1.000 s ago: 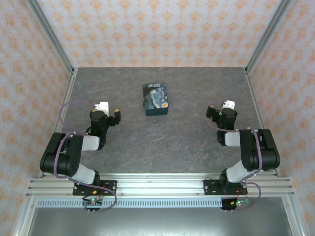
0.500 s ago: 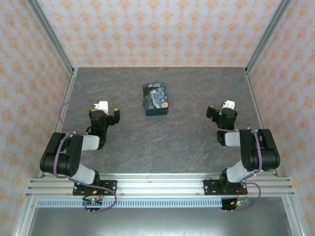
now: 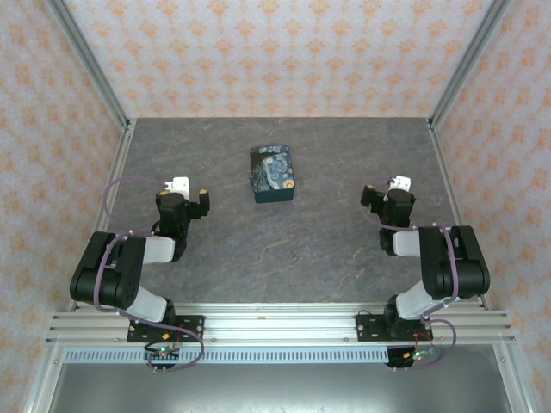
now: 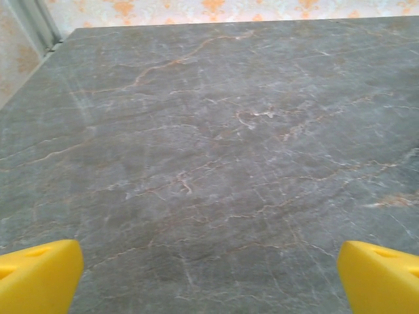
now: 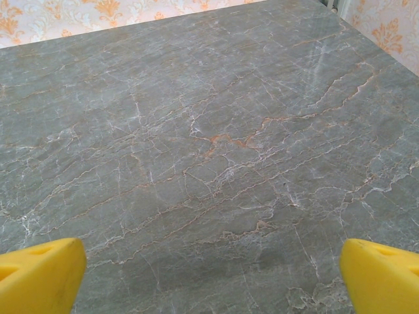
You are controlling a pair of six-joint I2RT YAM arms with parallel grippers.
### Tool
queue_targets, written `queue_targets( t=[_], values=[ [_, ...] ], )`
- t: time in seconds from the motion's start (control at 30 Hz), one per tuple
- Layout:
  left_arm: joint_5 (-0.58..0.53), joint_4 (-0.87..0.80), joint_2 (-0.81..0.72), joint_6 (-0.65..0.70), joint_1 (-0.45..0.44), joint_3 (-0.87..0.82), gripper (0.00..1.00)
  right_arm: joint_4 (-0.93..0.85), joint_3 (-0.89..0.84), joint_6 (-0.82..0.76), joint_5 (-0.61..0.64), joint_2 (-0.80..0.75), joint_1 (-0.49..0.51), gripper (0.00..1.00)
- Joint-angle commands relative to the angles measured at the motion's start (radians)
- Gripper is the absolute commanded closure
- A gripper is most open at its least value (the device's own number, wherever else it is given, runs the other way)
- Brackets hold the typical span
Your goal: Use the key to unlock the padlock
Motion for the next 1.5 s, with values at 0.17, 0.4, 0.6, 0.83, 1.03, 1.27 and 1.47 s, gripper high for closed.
queue_targets(
  t=[0.17, 0.4, 0.6, 0.83, 1.03, 1.27, 1.47],
  values=[
    [-0.001, 0.021, -0.009, 0.02, -0.004, 0.003, 0.0, 0.009, 0.0, 0.008, -0.006, -0.015, -0.006, 0.01],
    [-0.004, 0.019, -0.009, 0.02, -0.003, 0.004, 0.0, 0.011, 0.001, 0.009, -0.006, -0.014, -0.006, 0.01],
    [-0.004, 0.019, -0.009, 0.02, -0.004, 0.004, 0.0, 0.01, 0.0, 0.009, -0.006, -0.016, -0.006, 0.01],
    [-0.002, 0.018, -0.01, 0.02, -0.004, 0.004, 0.0, 0.013, -0.002, 0.006, -0.008, -0.018, -0.005, 0.01],
    [-0.005, 0.017, -0.009, 0.018, -0.004, 0.006, 0.0, 0.112, -0.063, -0.058, -0.16, -0.028, -0.003, 0.01],
    [-0.012, 0.007, -0.006, 0.016, -0.004, 0.012, 0.0, 0.047, -0.024, -0.038, -0.109, -0.021, -0.003, 0.01],
    [0.021, -0.088, -0.022, 0.013, 0.01, 0.062, 0.0, 0.022, -0.001, 0.012, 0.014, -0.015, -0.002, 0.01]
  ],
)
